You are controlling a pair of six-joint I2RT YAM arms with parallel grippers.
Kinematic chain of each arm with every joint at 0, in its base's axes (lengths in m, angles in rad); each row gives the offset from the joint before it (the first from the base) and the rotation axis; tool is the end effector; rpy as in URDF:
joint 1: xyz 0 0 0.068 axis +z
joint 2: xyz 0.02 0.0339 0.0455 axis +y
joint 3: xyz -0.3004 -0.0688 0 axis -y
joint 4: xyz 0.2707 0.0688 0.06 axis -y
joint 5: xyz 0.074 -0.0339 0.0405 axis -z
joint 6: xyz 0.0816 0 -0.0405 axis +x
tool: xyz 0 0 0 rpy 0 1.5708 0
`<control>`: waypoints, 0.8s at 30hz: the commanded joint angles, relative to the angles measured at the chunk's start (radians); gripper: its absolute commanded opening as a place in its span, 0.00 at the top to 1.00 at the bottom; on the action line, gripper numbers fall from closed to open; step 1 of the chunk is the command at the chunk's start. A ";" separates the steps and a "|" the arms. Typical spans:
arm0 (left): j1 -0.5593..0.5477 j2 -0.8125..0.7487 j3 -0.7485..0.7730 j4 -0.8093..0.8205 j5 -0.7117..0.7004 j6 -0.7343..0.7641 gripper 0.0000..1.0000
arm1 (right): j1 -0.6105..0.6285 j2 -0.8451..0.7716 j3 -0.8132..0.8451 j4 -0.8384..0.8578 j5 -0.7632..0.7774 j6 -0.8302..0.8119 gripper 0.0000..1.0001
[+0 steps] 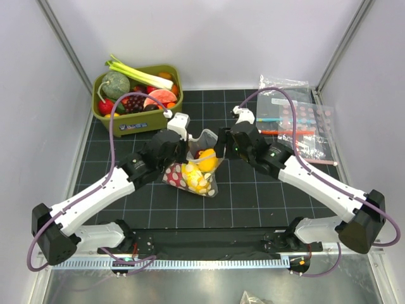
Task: Place the food in the zip-top bag and seal the zipper
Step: Adjust the zipper food storage bag at the center of the board.
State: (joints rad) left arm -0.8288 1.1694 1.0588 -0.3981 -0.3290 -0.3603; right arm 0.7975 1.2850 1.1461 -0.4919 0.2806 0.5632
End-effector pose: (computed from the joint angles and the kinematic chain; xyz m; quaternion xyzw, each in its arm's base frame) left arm 0.2292 -0.2110 0.3461 0.1168 0.8467 -0.1629 0.4930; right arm 0.2500 0.2238 0.3338 -0.0403 0.8842 0.1852 0.4270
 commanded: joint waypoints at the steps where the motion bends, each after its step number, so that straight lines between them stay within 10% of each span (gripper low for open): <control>1: 0.002 -0.060 -0.014 0.113 0.013 0.004 1.00 | 0.003 -0.075 -0.012 0.059 0.052 -0.045 0.32; 17: 0.000 -0.136 -0.080 0.176 0.004 0.021 1.00 | 0.005 0.042 0.010 0.073 -0.008 -0.102 0.41; 24: 0.000 -0.123 -0.079 0.179 -0.025 -0.002 1.00 | 0.012 0.047 0.035 0.035 -0.032 -0.100 0.89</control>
State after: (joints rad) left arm -0.8291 1.0561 0.9695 -0.3321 -0.3191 -0.3569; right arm 0.7982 1.3617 1.1370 -0.4717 0.2752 0.4706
